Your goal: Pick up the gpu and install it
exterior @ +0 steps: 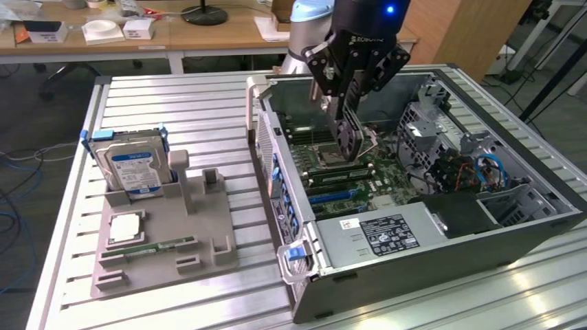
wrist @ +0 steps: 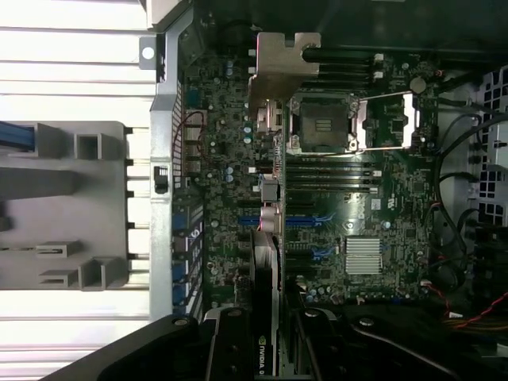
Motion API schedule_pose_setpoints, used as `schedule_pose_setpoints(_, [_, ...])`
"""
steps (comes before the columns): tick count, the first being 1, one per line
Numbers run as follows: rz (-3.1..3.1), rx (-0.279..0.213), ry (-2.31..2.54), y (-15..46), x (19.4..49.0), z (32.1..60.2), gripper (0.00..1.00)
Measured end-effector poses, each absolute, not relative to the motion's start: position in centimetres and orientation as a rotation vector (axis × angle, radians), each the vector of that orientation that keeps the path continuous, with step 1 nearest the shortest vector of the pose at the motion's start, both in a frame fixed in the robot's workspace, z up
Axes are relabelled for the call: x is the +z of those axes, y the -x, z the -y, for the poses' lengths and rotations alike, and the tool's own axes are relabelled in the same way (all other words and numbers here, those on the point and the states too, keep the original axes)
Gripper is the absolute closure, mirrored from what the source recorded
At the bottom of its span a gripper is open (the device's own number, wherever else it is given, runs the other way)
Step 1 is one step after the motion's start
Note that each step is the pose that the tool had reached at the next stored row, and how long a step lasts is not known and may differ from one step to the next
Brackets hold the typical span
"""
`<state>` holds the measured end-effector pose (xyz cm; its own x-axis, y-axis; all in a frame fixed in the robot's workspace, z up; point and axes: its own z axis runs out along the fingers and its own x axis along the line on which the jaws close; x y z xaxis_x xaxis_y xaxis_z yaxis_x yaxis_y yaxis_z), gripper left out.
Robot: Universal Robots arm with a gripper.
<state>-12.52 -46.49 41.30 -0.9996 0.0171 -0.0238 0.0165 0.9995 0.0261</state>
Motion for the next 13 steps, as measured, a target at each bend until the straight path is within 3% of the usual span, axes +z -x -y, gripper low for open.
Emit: schedule_pose_setpoints(13, [-3.117, 0.04, -0.026, 11.83, 41.29, 46.49, 0.74])
